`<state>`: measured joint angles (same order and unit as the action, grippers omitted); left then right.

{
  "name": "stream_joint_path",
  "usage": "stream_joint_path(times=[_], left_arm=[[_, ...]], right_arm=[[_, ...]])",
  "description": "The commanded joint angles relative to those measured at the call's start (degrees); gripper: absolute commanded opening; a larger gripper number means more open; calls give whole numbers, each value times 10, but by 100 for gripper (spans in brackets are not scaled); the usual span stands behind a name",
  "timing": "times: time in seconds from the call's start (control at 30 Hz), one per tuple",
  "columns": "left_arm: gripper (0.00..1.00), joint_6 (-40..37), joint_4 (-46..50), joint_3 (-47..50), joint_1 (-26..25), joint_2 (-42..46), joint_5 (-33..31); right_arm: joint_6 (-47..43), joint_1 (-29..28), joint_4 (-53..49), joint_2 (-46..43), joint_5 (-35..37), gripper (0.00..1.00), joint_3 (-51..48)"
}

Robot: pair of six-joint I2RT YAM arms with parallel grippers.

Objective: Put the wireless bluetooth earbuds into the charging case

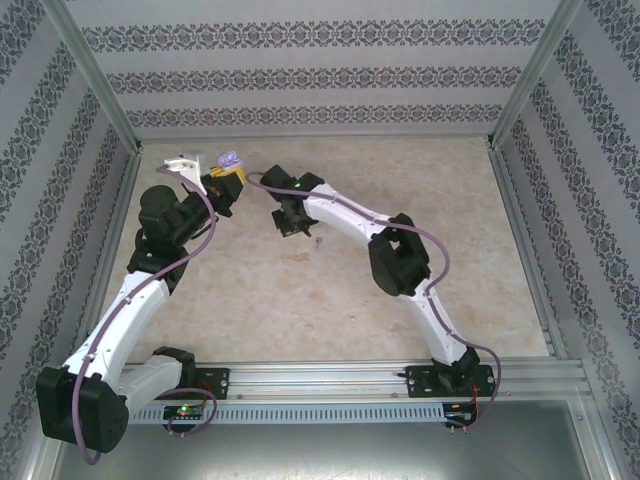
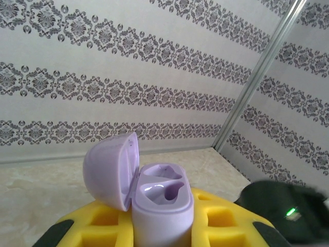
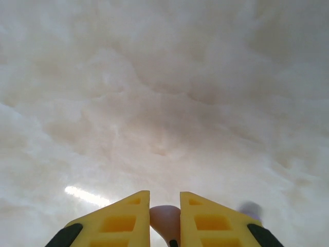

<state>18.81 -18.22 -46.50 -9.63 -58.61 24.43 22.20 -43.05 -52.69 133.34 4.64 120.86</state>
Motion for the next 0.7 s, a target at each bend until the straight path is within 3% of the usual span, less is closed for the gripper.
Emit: stream_joint_path(times=[0.0, 0.33, 0.5, 0.67], left_arm=[[0, -45, -26, 9, 5, 2, 26], [0, -105, -165, 112, -14, 0, 33], [0, -141, -249, 147, -43, -36, 70], [0, -184, -271, 135, -86, -74, 94]], right_arm=[[8, 17, 35, -86, -3, 17, -23], [0, 54, 80, -251, -8, 17, -104], [-8, 58, 103, -328, -6, 17, -137], [-6, 56, 153, -407, -16, 17, -187]])
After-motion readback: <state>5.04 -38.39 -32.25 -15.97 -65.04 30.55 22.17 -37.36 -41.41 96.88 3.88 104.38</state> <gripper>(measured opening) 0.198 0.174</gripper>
